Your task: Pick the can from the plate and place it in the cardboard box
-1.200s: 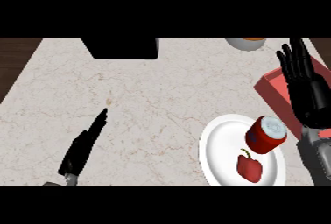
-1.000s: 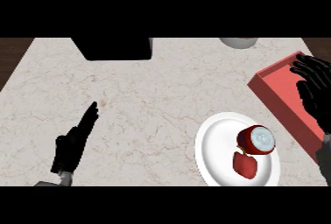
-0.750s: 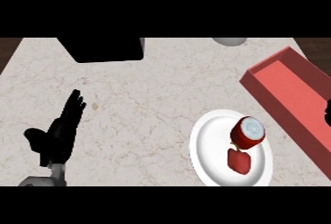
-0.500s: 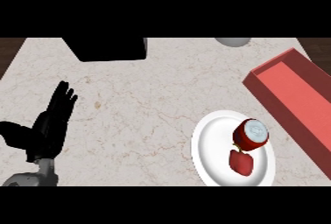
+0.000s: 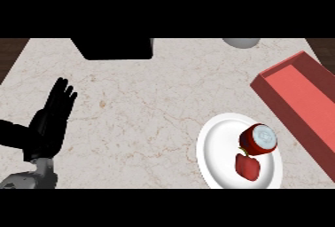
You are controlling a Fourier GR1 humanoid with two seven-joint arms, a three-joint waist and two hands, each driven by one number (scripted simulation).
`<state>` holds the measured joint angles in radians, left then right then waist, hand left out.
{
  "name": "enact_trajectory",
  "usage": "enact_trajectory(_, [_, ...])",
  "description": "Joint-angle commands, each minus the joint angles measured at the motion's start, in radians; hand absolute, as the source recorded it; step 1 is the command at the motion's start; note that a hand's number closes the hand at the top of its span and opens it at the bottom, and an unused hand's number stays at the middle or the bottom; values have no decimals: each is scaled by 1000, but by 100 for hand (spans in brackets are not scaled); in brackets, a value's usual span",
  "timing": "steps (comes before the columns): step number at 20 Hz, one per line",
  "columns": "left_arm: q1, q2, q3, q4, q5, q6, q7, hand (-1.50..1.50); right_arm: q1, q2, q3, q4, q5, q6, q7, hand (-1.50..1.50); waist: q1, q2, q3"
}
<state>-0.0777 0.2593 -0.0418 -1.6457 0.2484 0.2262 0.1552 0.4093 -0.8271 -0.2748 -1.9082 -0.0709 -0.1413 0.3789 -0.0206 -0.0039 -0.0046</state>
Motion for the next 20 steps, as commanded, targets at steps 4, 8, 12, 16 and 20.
enact_trajectory(4, [-36, -26, -14, 31, -26, 23, 16, 0, -18, -152, -42, -249, -226, 199, 417, -150, 8, 2, 1])
enact_trajectory(8, [-47, -26, -28, -33, -29, 14, 70, 0, -191, -134, 13, -259, -256, 161, 558, -150, 30, 4, 4])
enact_trajectory(12, [-16, -16, 0, -75, -11, -11, 86, 0, -271, -94, 73, -285, -234, 147, 640, -150, 31, 4, 4])
enact_trajectory(16, [-55, -44, 22, 74, -33, -49, -20, 0, -419, -90, 86, -174, -238, 215, 672, -150, 25, 5, 4])
enact_trajectory(20, [-19, -28, 12, -53, -30, -35, 65, 0, -455, -64, 250, -193, -105, 121, 791, -150, 38, 6, 4])
